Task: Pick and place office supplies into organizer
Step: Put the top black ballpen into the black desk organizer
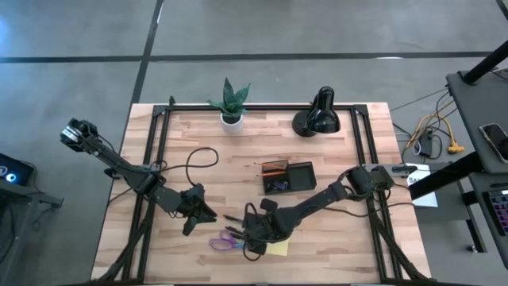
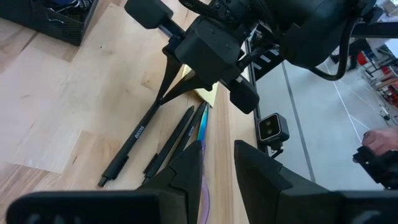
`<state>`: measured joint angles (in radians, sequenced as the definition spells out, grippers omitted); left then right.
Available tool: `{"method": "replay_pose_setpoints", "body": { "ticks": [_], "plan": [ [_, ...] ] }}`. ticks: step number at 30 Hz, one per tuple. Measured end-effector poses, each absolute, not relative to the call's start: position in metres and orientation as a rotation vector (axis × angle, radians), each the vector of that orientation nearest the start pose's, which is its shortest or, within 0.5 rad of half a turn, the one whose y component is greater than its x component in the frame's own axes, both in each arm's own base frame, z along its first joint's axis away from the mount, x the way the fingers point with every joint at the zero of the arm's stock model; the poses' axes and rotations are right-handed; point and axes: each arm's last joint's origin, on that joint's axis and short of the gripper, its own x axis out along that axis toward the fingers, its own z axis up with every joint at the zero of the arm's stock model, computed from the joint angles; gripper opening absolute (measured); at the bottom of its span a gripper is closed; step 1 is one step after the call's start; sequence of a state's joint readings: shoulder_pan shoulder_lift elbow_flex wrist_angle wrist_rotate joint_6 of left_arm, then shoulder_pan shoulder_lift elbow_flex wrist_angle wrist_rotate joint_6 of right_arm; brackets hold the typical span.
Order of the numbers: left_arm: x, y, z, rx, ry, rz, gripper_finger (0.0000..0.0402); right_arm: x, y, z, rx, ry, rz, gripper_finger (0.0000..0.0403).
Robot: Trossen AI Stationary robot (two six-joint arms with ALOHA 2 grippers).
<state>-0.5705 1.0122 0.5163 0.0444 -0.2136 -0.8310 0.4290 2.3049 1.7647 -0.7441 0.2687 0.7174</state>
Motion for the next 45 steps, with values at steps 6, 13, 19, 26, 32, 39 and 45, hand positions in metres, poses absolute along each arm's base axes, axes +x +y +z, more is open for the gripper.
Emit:
{"method": "replay_pose_setpoints", "body": {
  "ticks": [6, 13, 19, 26, 32, 39, 45],
  "plan": [
    [0.181, -0.109, 0.222, -0.638, 0.534, -0.154, 0.0077, 0.422, 0.183, 0.153, 0.186, 1.085, -0.383, 0.0013],
    [0.181, -0.109, 0.222, -0.639, 0.534, -0.154, 0.0077, 0.416, 0.181, 0.166, 0.161, 1.094, -0.397, 0.0013],
    [0.181, -0.108, 0.222, -0.636, 0.517, -0.126, 0.0077, 0.415, 0.182, 0.163, 0.18, 1.121, -0.365, 0.0013],
    [0.181, -0.107, 0.222, -0.634, 0.502, -0.107, 0.0077, 0.418, 0.185, 0.146, 0.176, 1.156, -0.322, 0.0013],
    [0.181, -0.107, 0.222, -0.633, 0.498, -0.106, 0.0077, 0.419, 0.186, 0.148, 0.185, 1.149, -0.302, 0.0013],
    [0.182, -0.107, 0.223, -0.629, 0.489, -0.091, 0.0077, 0.42, 0.186, 0.147, 0.191, 1.144, -0.301, 0.0013],
    [0.18, -0.106, 0.217, -0.621, 0.504, -0.084, 0.0077, 0.419, 0.185, 0.138, 0.228, 1.123, -0.314, 0.0013]
  ]
}}
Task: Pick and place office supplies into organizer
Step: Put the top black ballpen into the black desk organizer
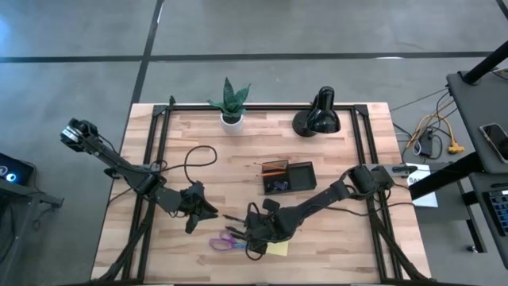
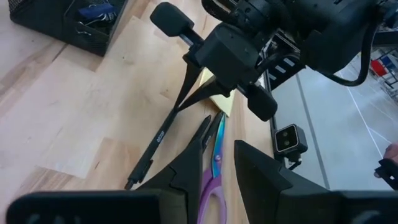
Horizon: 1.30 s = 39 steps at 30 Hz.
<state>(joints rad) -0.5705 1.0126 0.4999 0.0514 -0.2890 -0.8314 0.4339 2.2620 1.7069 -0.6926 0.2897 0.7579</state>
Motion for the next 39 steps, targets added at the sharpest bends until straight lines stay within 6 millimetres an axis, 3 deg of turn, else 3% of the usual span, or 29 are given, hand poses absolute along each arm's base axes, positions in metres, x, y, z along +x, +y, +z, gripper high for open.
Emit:
{"method": "replay_pose_setpoints", "body": {
  "ticks": [13, 23, 31, 39],
  "plan": [
    [0.18, -0.105, 0.215, -0.615, 0.507, -0.084, 0.0077, 0.417, 0.185, 0.131, 0.237, 1.108, -0.314, 0.0013],
    [0.175, -0.102, 0.194, -0.361, 0.666, -0.053, 0.0097, 0.417, 0.185, 0.129, 0.227, 1.11, -0.323, 0.0013],
    [0.194, -0.114, 0.172, -0.165, 0.749, -0.07, 0.0153, 0.417, 0.185, 0.129, 0.226, 1.109, -0.324, 0.0013],
    [0.21, -0.121, 0.161, -0.092, 0.784, -0.038, 0.016, 0.417, 0.184, 0.129, 0.219, 1.105, -0.328, 0.0013]
  ]
}}
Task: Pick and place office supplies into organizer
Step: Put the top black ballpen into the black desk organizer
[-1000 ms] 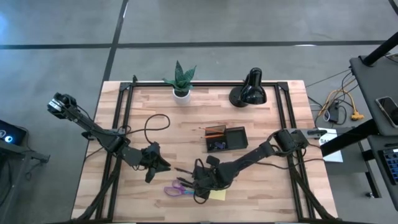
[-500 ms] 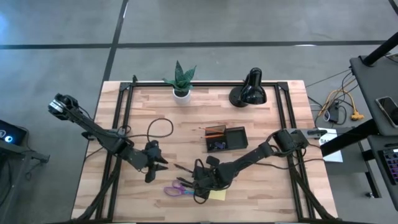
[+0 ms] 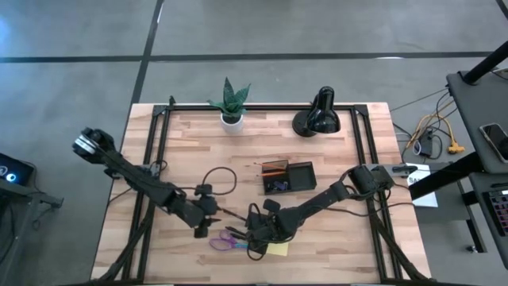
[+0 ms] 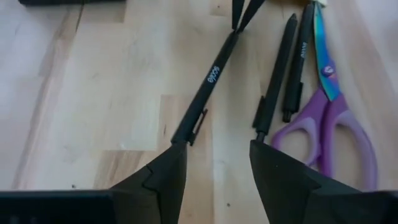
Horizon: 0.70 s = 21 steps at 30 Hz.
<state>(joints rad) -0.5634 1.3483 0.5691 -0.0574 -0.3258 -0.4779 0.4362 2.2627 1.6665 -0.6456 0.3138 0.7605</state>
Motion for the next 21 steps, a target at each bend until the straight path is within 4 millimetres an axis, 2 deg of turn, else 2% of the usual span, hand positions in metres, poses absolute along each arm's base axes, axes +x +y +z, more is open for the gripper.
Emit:
{"method": "replay_pose_setpoints", "body": {
  "ticks": [9, 16, 21],
  "plan": [
    [0.215, -0.119, 0.165, 0.012, 0.752, -0.022, 0.0161, 0.417, 0.184, 0.129, 0.219, 1.103, -0.328, 0.0013],
    [0.217, -0.115, 0.163, 0.114, 0.764, -0.057, 0.0161, 0.417, 0.184, 0.129, 0.218, 1.102, -0.329, 0.0013],
    [0.219, -0.111, 0.161, 0.123, 0.791, -0.104, 0.0161, 0.417, 0.184, 0.129, 0.218, 1.102, -0.329, 0.0013]
  ]
}}
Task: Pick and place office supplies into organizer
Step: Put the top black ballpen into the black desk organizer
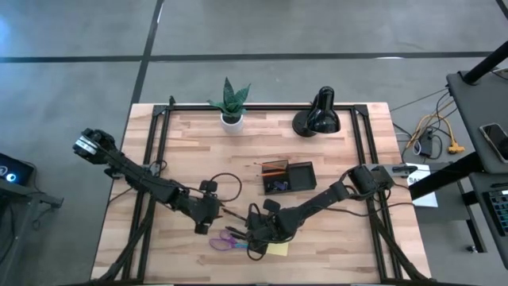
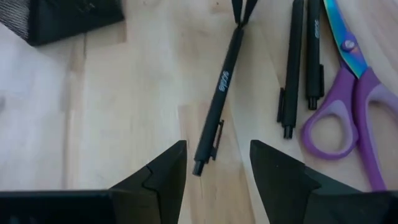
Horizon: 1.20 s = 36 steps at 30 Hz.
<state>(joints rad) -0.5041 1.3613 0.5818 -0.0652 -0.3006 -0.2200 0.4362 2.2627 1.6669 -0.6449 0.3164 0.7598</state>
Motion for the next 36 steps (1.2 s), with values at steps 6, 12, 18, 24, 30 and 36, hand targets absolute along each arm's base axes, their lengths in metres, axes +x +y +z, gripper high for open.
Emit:
{"method": "replay_pose_setpoints", "body": {
  "ticks": [6, 12, 18, 24, 30, 36],
  "plan": [
    [0.22, -0.107, 0.158, 0.117, 0.808, -0.101, 0.0161, 0.417, 0.184, 0.129, 0.218, 1.102, -0.329, 0.0013],
    [0.228, -0.105, 0.142, 0.18, 0.873, -0.162, 0.016, 0.417, 0.184, 0.129, 0.215, 1.102, -0.327, 0.0013],
    [0.239, -0.105, 0.13, 0.201, 0.903, -0.159, 0.016, 0.417, 0.184, 0.129, 0.216, 1.102, -0.328, 0.0013],
    [0.247, -0.102, 0.126, 0.148, 0.919, -0.176, 0.0157, 0.417, 0.184, 0.129, 0.216, 1.102, -0.327, 0.0013],
    [0.248, -0.1, 0.124, 0.13, 0.934, -0.194, 0.0118, 0.417, 0.184, 0.129, 0.218, 1.102, -0.328, 0.0013],
    [0.248, -0.098, 0.121, 0.108, 0.956, -0.226, 0.0062, 0.417, 0.184, 0.129, 0.219, 1.102, -0.329, 0.0013]
  ]
}}
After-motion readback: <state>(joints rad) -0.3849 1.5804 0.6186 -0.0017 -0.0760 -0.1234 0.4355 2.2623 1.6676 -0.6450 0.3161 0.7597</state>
